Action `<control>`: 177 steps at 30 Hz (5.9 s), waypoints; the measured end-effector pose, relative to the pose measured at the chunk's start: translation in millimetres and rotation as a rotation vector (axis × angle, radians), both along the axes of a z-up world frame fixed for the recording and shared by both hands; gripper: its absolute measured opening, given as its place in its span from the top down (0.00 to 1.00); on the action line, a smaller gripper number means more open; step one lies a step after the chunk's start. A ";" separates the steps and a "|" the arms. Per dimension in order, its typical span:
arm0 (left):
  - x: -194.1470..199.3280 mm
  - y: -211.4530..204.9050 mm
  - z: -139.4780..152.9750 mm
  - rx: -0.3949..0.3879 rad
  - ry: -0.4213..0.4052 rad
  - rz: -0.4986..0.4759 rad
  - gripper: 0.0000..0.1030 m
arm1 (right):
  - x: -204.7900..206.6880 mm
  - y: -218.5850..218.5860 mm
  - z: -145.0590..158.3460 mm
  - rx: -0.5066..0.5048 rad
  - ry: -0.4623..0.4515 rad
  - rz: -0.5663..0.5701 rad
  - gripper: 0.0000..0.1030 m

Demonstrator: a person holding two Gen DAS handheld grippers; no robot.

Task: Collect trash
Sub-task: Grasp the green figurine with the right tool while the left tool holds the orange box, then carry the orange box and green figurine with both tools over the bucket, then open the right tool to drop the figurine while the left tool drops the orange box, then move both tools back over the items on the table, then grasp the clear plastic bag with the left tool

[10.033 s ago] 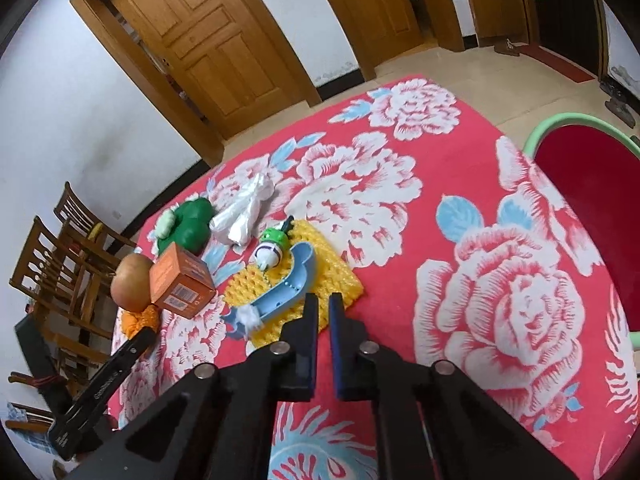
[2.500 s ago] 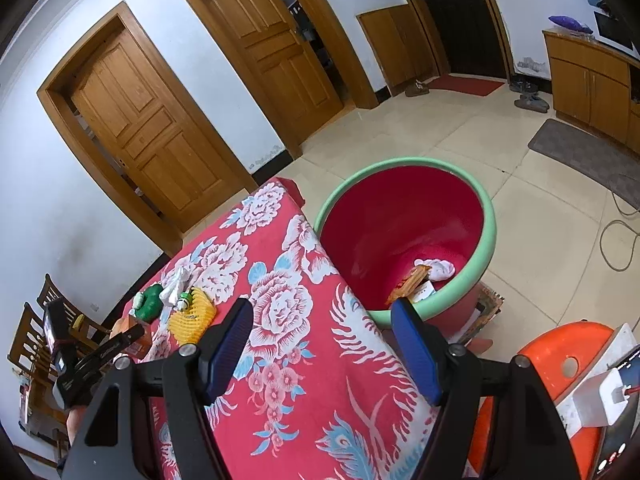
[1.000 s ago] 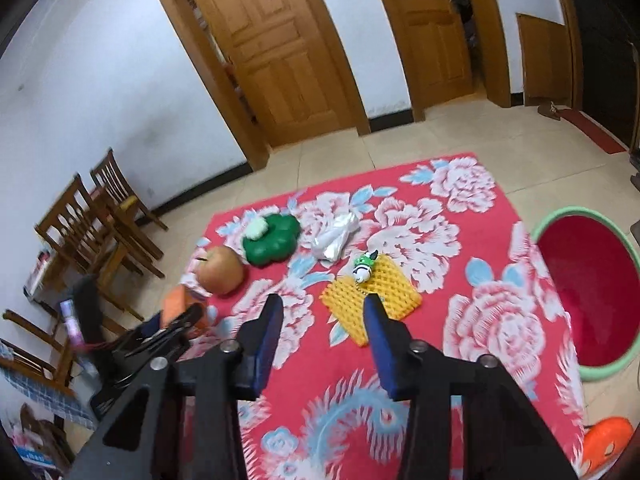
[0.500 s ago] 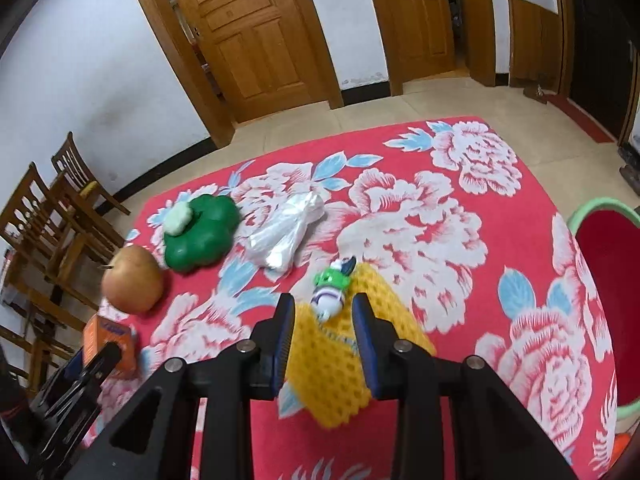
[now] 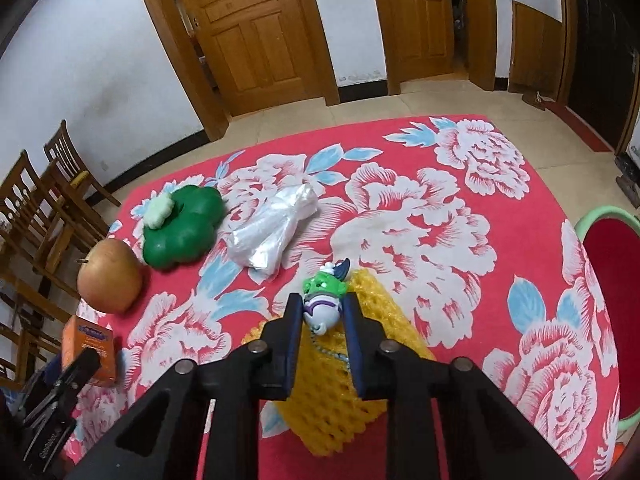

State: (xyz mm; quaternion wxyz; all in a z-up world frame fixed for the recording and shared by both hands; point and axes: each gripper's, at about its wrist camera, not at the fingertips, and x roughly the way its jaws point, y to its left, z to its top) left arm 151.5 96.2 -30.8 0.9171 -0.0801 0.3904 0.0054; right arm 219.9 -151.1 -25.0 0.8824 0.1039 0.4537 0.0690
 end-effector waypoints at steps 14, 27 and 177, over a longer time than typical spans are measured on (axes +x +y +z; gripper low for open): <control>-3.6 -6.7 2.6 0.009 -0.023 -0.027 0.46 | -58.6 -32.6 50.0 0.127 -0.114 -0.019 0.78; -21.5 -29.6 29.6 0.020 -0.047 -0.094 0.46 | -122.9 -86.1 92.4 0.184 -0.216 -0.100 0.78; 127.2 -169.4 4.5 0.172 0.102 -0.301 0.69 | -178.4 -276.8 28.4 0.245 -0.130 -0.576 0.22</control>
